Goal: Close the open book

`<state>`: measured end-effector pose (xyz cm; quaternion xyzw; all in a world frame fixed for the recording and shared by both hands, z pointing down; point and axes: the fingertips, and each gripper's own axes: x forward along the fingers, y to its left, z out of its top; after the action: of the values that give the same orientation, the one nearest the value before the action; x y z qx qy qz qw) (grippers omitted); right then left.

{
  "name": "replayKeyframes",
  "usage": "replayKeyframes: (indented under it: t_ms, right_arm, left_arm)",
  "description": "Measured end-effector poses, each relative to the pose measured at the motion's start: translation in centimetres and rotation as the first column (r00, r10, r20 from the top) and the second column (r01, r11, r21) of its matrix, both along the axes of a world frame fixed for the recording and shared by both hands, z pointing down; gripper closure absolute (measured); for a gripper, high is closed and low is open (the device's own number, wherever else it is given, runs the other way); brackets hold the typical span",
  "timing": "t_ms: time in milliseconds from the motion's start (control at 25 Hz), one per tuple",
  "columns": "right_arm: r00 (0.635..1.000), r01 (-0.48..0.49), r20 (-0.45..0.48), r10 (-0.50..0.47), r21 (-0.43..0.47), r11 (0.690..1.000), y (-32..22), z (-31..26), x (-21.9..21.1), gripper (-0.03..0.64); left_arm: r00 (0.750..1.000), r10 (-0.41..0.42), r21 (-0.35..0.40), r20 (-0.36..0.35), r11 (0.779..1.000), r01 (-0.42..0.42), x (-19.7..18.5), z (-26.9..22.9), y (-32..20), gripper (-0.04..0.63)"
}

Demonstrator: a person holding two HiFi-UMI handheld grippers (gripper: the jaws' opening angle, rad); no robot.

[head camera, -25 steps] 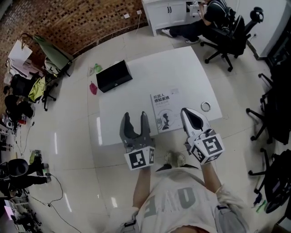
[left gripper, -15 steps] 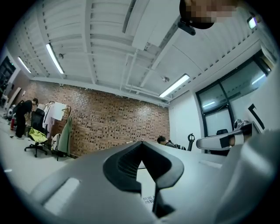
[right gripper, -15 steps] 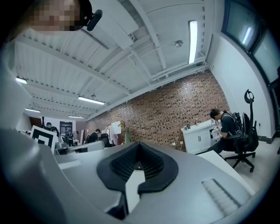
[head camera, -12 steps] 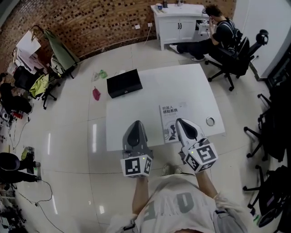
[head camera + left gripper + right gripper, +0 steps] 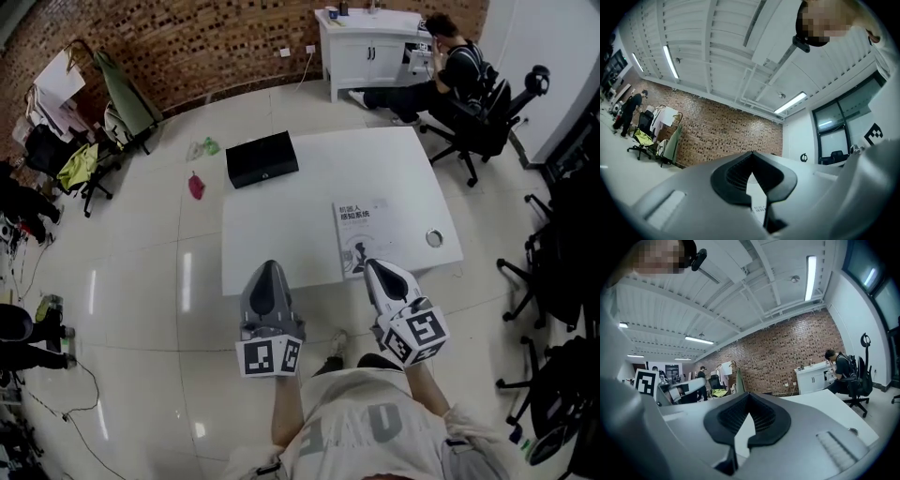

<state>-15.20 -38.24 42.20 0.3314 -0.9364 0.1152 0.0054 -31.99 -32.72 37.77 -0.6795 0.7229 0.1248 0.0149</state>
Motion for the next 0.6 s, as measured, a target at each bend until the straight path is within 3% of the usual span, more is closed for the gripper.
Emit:
replayKeyframes:
  t_ms: [240, 600]
  right_arm:
    - [0.999, -0.01, 0.046, 0.007, 0.067, 0.998, 8.2, -2.3, 3.6, 0.612]
    - [0.994, -0.073, 0.078, 0.071, 0.03, 0.997, 25.1, 0.3, 18.6, 0.612]
  left_arm:
    - [0.999, 0.033, 0.042, 0.031, 0.999, -0.035, 3.5, -1.8, 7.0, 0.581]
    - [0.997, 0.072, -0.014, 0.012, 0.997, -0.072, 17.9, 1.3, 23.4, 0.581]
